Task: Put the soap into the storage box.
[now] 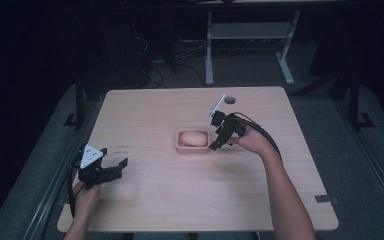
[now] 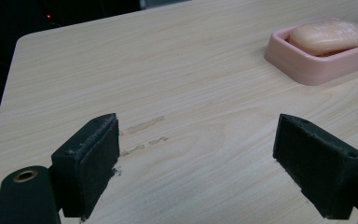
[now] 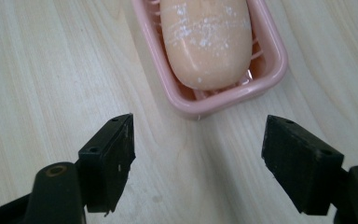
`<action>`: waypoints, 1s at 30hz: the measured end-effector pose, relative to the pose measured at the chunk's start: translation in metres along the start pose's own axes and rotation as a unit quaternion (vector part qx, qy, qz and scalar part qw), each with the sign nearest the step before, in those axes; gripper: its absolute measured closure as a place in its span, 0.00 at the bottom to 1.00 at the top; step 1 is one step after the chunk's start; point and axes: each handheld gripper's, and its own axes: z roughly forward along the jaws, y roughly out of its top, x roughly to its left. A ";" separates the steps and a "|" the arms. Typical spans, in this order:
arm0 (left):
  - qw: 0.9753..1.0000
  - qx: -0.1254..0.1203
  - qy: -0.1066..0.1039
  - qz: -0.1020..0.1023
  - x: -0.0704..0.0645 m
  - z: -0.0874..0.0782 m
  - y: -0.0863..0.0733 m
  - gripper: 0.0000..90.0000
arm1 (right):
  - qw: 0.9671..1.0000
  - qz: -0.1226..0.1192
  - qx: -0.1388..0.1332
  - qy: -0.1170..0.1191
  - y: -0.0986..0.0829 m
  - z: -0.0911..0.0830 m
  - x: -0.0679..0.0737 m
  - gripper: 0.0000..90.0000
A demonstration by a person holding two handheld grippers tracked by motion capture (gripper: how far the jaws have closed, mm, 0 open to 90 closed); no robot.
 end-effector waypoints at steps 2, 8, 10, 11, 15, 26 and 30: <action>1.000 0.001 0.000 0.000 0.000 0.000 0.000 0.16 | 1.000 0.002 0.000 0.001 -0.003 0.000 0.000 0.28; 1.000 0.001 -0.001 -0.001 0.000 0.000 0.000 0.16 | 1.000 0.004 0.002 0.000 -0.009 -0.006 0.003 0.27; 1.000 0.001 -0.001 -0.001 0.000 0.000 0.000 0.16 | 1.000 0.001 -0.009 -0.002 -0.011 -0.008 0.006 0.27; 1.000 0.001 -0.002 -0.002 0.000 0.000 0.000 0.16 | 1.000 0.000 -0.013 -0.004 -0.012 -0.009 0.007 0.27; 1.000 0.002 -0.003 0.000 -0.001 0.000 0.000 0.16 | 1.000 0.000 -0.006 -0.007 -0.018 -0.010 0.012 0.27; 1.000 0.005 -0.007 0.004 -0.002 0.001 0.000 0.16 | 1.000 0.005 -0.011 -0.008 -0.035 -0.008 0.017 0.26; 1.000 0.003 -0.006 0.003 -0.002 0.000 0.000 0.16 | 1.000 0.011 -0.006 -0.014 -0.043 -0.007 0.017 0.26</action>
